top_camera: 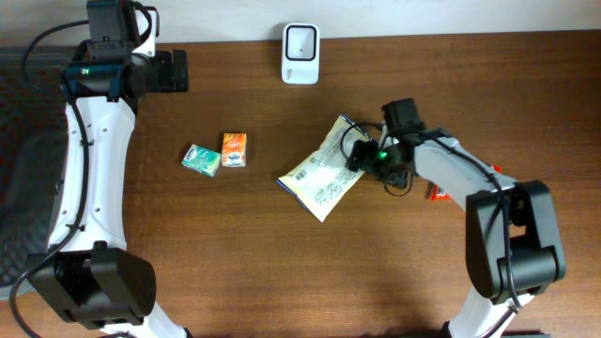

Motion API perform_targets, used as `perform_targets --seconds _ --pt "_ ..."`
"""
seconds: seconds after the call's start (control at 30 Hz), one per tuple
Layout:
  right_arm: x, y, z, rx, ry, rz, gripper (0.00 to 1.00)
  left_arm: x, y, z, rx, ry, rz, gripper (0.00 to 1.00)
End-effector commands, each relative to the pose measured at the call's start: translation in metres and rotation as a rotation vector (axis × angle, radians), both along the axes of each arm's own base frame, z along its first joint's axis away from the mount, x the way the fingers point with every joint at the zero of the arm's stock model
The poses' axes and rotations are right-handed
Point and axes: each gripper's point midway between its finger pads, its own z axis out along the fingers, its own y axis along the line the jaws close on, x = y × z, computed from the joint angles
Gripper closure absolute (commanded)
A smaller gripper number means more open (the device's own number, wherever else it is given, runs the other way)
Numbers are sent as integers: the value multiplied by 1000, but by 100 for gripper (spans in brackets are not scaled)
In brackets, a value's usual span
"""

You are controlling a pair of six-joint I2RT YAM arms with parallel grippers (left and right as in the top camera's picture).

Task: Scan the item barcode

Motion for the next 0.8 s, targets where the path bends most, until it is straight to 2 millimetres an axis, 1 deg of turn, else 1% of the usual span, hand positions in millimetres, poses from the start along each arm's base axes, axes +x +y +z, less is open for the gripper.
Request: perform_targets --seconds 0.0,0.1,0.13,0.2,0.27,0.3,0.37,0.4,0.43,0.47,0.5,0.57,0.63,0.73,0.77 --pt "4 6 6 67 -36 55 4 -2 -2 11 -9 -25 -5 1" --pt "3 22 3 143 -18 63 4 -2 -2 11 -9 -25 -5 1" --pt "-1 28 -4 161 18 47 4 -2 -2 11 -9 -24 -5 1" --pt "-6 34 -18 168 65 27 4 -2 -2 11 -9 -25 -5 1" --pt "-12 43 -39 177 134 -11 5 -2 -2 11 -9 -24 -5 1" --pt "-13 46 -45 190 148 -19 7 -2 -2 11 -9 -25 -5 1" --pt "-11 52 -57 211 151 -12 14 -2 -2 11 -9 -25 -5 1" --pt "-10 52 -65 210 155 -13 21 -2 -2 11 -9 -24 -5 1" --pt "-11 52 -71 209 161 -14 41 -2 -2 11 -8 -24 -5 1" --pt "-12 52 -77 216 171 -13 57 -2 -2 11 -9 -25 -5 1" --pt "-12 55 -79 231 172 -9 68 -2 -2 11 -9 -25 -5 1" --pt "-10 58 -76 253 162 1 88 -2 -2 11 -9 -25 -5 1" --pt "-6 68 -67 311 130 45 92 -2 -2 11 -9 -25 -5 1" --pt "-6 72 -63 349 134 58 96 -2 -2 11 -9 -25 -5 1" --pt "-6 73 -59 369 134 61 96 -2 -2 11 -9 -24 -5 1"
